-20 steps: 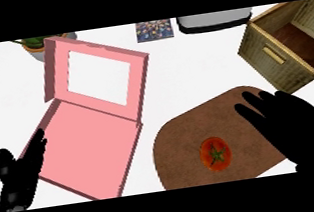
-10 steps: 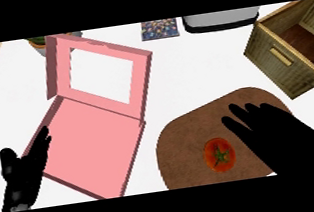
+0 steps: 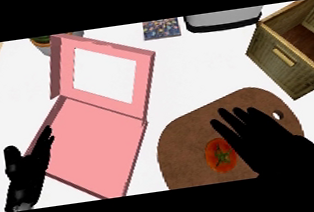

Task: Pick the tomato from the cutting board and place it in the basket

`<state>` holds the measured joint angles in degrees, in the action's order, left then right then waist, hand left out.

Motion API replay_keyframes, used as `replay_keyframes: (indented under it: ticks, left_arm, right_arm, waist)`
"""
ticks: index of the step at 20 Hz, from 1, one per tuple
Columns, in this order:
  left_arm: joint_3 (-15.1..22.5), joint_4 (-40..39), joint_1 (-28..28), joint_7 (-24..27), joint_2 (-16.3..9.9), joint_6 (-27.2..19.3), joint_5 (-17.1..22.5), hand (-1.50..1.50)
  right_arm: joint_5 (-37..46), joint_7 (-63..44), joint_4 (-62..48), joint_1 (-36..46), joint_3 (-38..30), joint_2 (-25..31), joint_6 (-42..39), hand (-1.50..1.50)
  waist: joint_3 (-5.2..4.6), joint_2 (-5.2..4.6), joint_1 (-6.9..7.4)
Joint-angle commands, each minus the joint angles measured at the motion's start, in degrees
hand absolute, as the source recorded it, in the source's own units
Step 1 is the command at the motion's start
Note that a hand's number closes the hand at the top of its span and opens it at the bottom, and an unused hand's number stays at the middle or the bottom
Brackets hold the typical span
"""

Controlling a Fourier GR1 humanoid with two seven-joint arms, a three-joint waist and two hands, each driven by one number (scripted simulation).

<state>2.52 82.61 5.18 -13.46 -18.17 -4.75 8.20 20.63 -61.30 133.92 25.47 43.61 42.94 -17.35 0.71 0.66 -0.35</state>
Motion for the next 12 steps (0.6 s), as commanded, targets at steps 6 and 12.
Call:
replay_keyframes:
  ticks: [6, 12]
  left_arm:
    - [1.6, 0.62, 3.54, -3.65, 2.5, 1.13, 0.62, 0.0]
    - [1.2, -1.45, 0.09, -4.59, 2.97, 1.38, -0.52, 0.0]
  right_arm:
    - [11.85, 1.86, -5.97, -7.13, 2.16, -2.63, 2.67, -1.5]
    - [18.17, 7.28, -9.02, -10.74, 3.59, -4.53, 4.29, -1.5]
  waist:
    - [-0.67, -0.6, 0.38]
    - [-0.68, -0.69, 0.05]
